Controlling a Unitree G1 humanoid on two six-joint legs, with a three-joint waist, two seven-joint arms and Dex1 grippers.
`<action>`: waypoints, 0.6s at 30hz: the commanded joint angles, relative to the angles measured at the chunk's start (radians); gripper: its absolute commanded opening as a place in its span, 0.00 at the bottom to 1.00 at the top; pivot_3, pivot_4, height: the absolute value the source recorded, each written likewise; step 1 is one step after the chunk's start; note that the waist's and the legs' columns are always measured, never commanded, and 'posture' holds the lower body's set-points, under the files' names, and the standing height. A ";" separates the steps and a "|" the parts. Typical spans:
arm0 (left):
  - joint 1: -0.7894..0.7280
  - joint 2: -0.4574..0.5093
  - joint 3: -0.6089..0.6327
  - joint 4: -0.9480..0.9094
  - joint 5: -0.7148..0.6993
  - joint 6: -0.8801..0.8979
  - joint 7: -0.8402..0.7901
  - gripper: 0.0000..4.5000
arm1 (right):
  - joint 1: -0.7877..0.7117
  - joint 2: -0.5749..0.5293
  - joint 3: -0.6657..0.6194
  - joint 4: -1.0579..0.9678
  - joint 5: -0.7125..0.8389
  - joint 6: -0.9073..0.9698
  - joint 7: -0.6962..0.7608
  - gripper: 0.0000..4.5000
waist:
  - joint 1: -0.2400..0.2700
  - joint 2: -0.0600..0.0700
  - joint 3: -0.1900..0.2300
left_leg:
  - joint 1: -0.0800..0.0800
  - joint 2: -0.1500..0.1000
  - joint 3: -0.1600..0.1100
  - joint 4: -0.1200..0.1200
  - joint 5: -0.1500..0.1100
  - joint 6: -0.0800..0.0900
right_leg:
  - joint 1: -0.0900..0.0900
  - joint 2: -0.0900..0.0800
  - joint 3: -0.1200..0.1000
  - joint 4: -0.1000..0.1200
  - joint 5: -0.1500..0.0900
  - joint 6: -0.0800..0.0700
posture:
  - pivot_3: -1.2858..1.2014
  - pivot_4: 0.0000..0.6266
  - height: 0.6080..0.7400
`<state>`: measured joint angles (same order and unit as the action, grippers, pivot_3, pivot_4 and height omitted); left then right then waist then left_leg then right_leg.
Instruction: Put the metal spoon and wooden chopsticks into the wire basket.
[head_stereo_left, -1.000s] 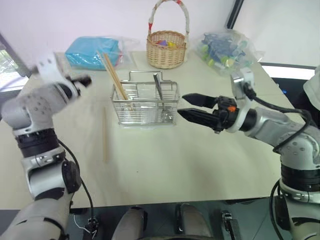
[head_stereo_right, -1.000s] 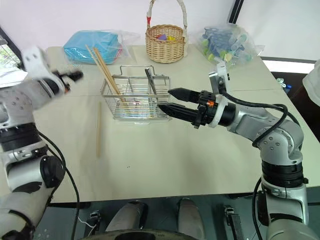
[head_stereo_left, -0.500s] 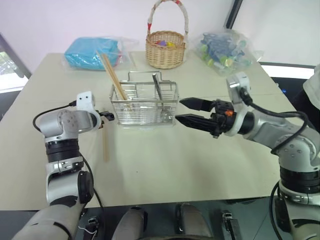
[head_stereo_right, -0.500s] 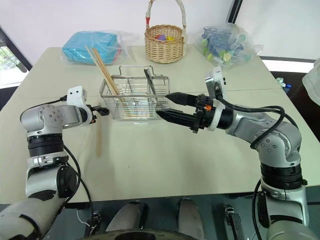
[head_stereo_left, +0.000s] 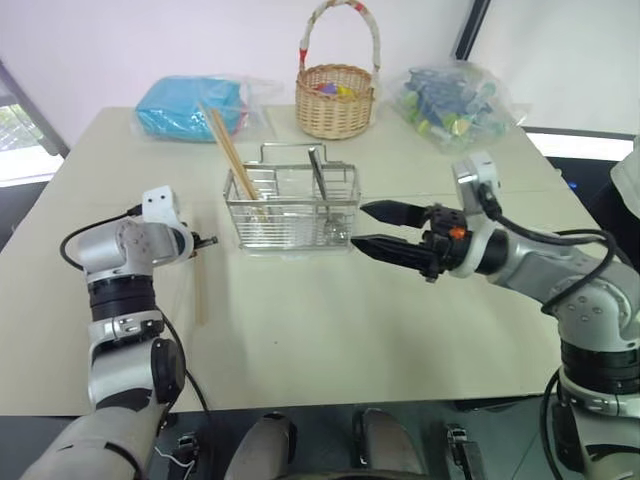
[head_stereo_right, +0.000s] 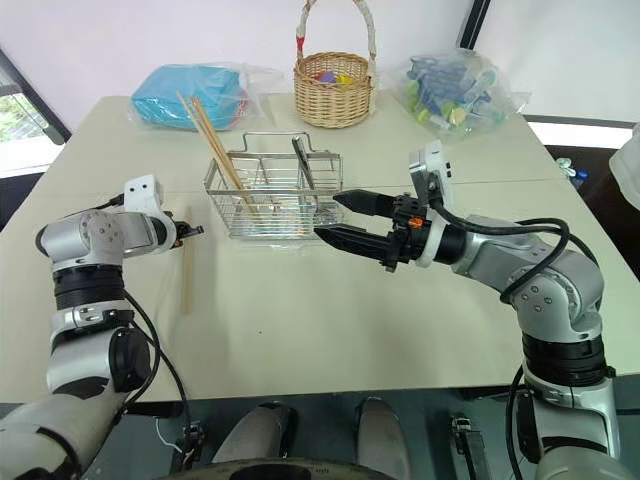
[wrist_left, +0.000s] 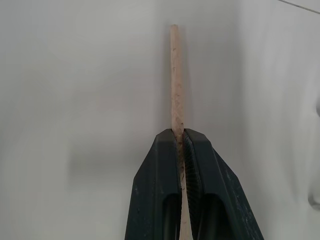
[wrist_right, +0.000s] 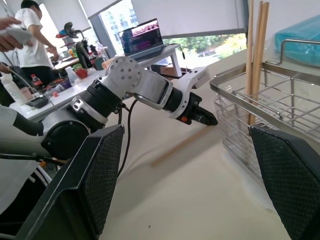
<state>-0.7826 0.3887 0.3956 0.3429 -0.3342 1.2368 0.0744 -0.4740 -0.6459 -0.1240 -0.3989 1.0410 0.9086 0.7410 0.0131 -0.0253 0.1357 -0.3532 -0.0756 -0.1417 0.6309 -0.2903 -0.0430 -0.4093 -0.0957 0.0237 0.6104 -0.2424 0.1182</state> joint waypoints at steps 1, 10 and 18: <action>-0.049 0.066 0.032 -0.037 0.027 -0.124 -0.007 0.01 | -0.021 -0.024 -0.013 -0.006 -0.014 -0.024 0.035 0.92 | -0.002 -0.001 0.001 | -0.001 0.000 0.000 0.000 0.000 0.000 | -0.001 0.000 0.000 0.000 0.000 0.000 | 0.52 0.24 1.00; -0.164 0.121 0.235 -0.267 -0.165 -0.524 -0.149 0.01 | -0.024 -0.055 -0.027 0.006 -0.029 -0.014 0.065 0.92 | 0.002 -0.002 0.001 | -0.004 0.001 0.001 -0.001 0.001 -0.004 | -0.004 -0.001 0.000 -0.004 0.000 0.000 | 0.52 0.24 1.00; -0.272 0.036 0.155 -0.376 -0.348 -0.507 -0.206 0.01 | -0.023 -0.038 -0.022 0.000 -0.022 -0.009 0.046 0.92 | -0.001 -0.002 0.001 | -0.002 0.000 0.000 0.000 0.000 0.000 | 0.003 -0.001 -0.002 -0.010 0.003 0.004 | 0.52 0.24 1.00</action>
<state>-1.0485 0.4300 0.5949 0.0056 -0.6641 0.7335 -0.1117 -0.4778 -0.6883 -0.1256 -0.3842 1.0037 0.9083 0.7894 0.0120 -0.0275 0.1372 -0.3554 -0.0754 -0.1413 0.6311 -0.2905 -0.0437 -0.4069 -0.0967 0.0218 0.6004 -0.2398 0.1218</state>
